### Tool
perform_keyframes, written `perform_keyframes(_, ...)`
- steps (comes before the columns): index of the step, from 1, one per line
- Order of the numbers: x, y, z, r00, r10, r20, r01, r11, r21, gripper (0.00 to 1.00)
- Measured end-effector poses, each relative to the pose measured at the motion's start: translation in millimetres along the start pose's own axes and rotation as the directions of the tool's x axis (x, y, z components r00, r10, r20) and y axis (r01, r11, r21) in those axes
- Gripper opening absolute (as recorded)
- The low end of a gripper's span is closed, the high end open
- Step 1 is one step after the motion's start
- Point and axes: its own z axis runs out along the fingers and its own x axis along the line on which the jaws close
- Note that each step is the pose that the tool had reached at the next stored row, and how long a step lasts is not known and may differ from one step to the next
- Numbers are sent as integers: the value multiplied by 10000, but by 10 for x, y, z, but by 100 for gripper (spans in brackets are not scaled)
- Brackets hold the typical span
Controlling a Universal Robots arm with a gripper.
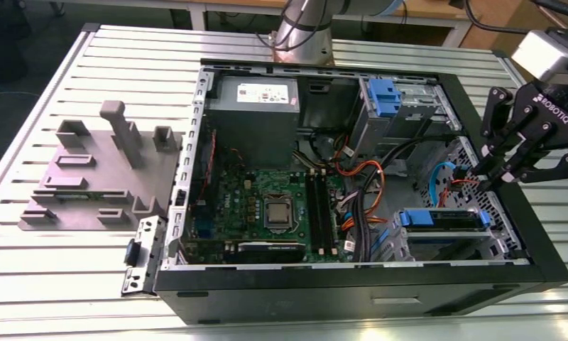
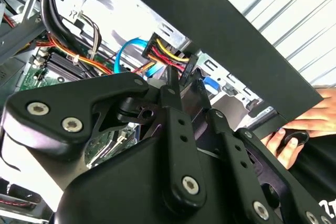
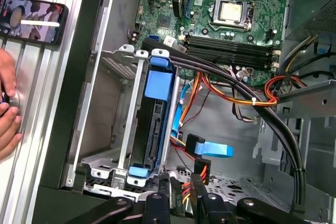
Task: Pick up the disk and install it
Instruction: 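Insert the first disk wire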
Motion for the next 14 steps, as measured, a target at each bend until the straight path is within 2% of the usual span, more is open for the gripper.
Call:
perform_keyframes(8, -17, -48, 52, 9999, -28, -169, 27, 10000, -23, 30)
perform_keyframes(14, -14, -81, 62, 9995, -24, -308, 23, 10000, -44, 30)
